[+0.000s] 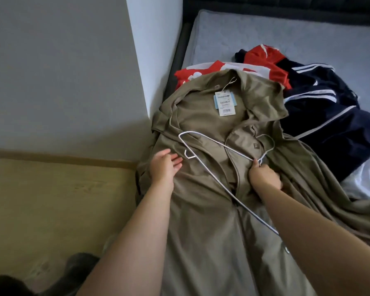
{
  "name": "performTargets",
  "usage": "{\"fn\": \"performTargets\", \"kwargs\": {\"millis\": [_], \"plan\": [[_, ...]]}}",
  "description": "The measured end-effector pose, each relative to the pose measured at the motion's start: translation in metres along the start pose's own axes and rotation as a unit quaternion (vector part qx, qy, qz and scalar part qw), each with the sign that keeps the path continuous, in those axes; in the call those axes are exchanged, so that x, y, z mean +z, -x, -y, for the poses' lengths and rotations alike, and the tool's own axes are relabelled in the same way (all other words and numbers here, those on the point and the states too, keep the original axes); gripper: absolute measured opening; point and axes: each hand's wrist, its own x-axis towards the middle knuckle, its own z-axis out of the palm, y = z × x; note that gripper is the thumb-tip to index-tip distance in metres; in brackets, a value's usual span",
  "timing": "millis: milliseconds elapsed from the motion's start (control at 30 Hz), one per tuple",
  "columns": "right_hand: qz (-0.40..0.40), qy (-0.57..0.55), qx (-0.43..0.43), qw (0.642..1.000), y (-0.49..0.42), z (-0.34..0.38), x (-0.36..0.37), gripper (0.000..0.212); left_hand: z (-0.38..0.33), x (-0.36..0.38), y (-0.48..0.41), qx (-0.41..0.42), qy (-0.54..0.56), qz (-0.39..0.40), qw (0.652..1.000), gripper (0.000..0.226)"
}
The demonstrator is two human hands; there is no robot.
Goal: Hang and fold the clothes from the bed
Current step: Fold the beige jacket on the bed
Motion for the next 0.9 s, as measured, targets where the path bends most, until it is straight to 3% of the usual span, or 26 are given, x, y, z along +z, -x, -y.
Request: {"fn": "performTargets", "kwargs": {"millis": [133,233,400,633,700,767,900], "plan": [[-0.228,-0.021,-0.062,0.972,0.016,-0.01,0.029,0.033,-0.007,0.014,-0.031,-0.014,0.067,0.063,0.996,0.032],[-0.287,-0.026,-0.081,0.954,0.015,-0.01,0.038,0.024,-0.011,0.019,-0.051,-0.03,0.144,0.119,0.982,0.033],[-0.297,-0.022,-0.072,0.952,0.013,-0.01,0.039,0.032,-0.023,0.027,-0.062,-0.076,0.238,0.132,0.959,0.022],[-0.147,-0.056,-0.037,0.987,0.018,-0.004,0.009,0.047,-0.042,0.009,-0.045,-0.067,0.171,0.065,0.981,0.021],[-0.113,-0.081,-0.044,0.989,0.024,-0.003,-0.009,0.053,-0.047,0.005,-0.034,-0.057,0.17,0.06,0.982,0.03],[-0.105,-0.137,-0.069,0.983,0.034,-0.002,-0.024,0.057,-0.051,0.002,-0.024,-0.037,0.156,0.065,0.985,0.039],[-0.171,-0.282,-0.132,0.935,0.069,0.01,-0.058,0.062,-0.05,-0.012,0.005,0.012,0.088,0.024,0.996,0.044]]}}
